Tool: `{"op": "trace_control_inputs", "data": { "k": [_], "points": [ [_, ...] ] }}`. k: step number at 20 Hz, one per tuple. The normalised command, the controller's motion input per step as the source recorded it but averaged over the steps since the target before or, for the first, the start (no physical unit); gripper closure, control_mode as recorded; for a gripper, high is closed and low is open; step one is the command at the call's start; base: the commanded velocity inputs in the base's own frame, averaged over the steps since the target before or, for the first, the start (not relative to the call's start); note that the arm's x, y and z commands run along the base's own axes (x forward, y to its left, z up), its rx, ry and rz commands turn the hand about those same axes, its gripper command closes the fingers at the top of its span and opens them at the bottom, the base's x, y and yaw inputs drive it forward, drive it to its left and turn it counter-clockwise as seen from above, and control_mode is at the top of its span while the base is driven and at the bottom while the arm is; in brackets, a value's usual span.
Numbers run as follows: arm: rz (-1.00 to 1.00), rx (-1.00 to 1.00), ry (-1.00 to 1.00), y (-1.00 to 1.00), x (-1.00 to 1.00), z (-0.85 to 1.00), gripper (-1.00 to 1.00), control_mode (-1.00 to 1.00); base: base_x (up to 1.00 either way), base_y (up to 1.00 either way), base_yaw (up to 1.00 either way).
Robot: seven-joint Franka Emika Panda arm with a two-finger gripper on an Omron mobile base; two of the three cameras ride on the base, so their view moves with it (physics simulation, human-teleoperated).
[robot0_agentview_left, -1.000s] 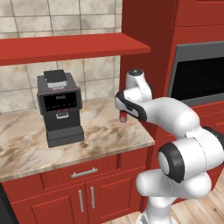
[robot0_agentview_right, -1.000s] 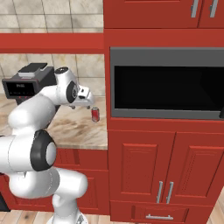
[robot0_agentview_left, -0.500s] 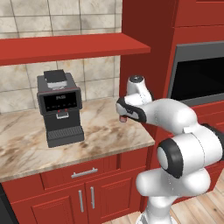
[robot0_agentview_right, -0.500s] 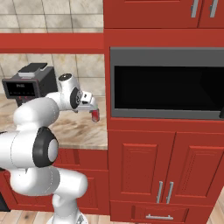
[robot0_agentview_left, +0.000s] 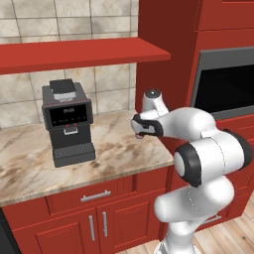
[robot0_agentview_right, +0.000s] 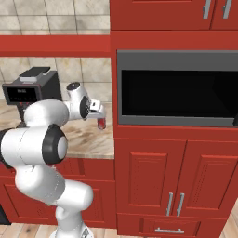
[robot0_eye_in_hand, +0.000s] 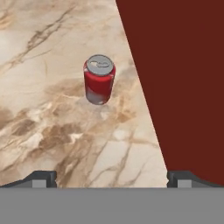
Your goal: Four empty soda cans are scattered around the kitchen. Gather all the cans and cluster them next to the stove for recycling.
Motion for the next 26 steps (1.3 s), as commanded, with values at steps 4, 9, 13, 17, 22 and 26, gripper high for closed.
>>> {"op": "trace_control_inputs", "data": {
  "k": [4,9,13,17,22,26],
  "points": [
    [-0.03,0.0,-0.01,0.0,0.42,-0.05,-1.0,-1.0,0.0,0.0,0.0],
    [-0.04,0.02,0.0,0.0,0.43,-0.05,-1.0,-1.0,0.0,0.0,0.0],
    [-0.02,0.01,0.0,0.0,0.3,-0.19,-1.0,-1.0,0.0,0.0,0.0],
    [-0.02,0.0,0.0,0.0,0.24,-0.19,-1.0,-1.0,0.0,0.0,0.0],
    [-0.02,0.0,0.0,0.0,0.19,-0.22,-1.0,-1.0,0.0,0.0,0.0],
    [-0.01,0.0,-0.01,0.0,0.2,-0.15,-1.0,-1.0,0.0,0.0,0.0]
  ]
}}
